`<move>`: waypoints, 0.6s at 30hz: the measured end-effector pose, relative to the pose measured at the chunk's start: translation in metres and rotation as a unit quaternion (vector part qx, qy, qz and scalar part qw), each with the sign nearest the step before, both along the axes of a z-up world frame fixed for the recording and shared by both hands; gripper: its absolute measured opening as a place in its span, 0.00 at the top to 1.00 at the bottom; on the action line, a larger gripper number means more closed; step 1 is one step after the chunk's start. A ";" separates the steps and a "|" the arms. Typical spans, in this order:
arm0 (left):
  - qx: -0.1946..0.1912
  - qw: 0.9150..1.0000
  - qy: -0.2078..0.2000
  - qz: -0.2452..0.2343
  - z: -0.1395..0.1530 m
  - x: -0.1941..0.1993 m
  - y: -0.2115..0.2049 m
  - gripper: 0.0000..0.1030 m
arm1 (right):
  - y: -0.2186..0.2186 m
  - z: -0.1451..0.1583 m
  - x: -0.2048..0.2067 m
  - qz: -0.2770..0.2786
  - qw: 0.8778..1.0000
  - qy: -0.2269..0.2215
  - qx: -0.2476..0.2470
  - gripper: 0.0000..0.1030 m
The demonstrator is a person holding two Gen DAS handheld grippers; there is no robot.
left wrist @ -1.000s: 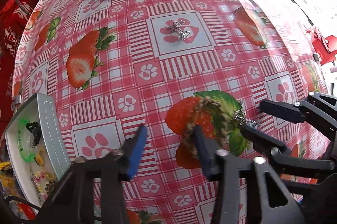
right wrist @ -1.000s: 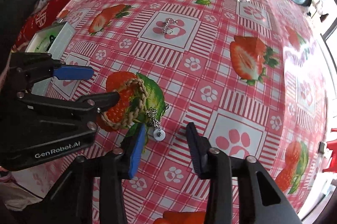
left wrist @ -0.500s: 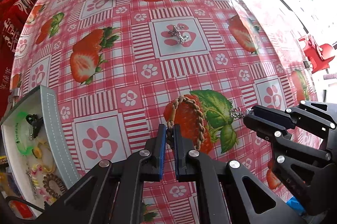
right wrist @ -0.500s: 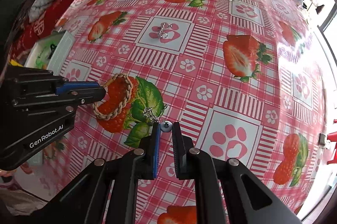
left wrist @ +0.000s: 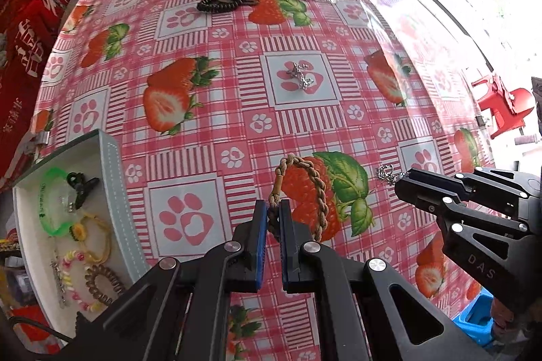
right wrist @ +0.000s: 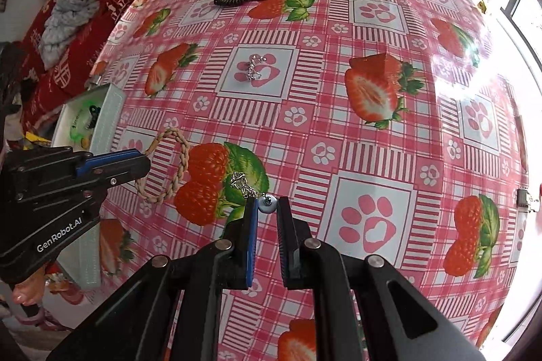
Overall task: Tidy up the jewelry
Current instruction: 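Carry the braided bracelet and silver charm over the white tray with both tools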
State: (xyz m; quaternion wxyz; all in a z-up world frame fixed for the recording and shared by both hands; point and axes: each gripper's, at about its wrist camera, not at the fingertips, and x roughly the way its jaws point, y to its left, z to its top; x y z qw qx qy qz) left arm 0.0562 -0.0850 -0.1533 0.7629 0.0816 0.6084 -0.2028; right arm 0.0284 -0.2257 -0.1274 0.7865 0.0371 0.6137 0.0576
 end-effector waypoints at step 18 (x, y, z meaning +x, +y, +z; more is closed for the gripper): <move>-0.010 0.999 -0.015 0.048 0.043 -0.015 0.058 0.87 | 0.042 0.046 0.002 0.024 1.000 -0.006 0.002 0.88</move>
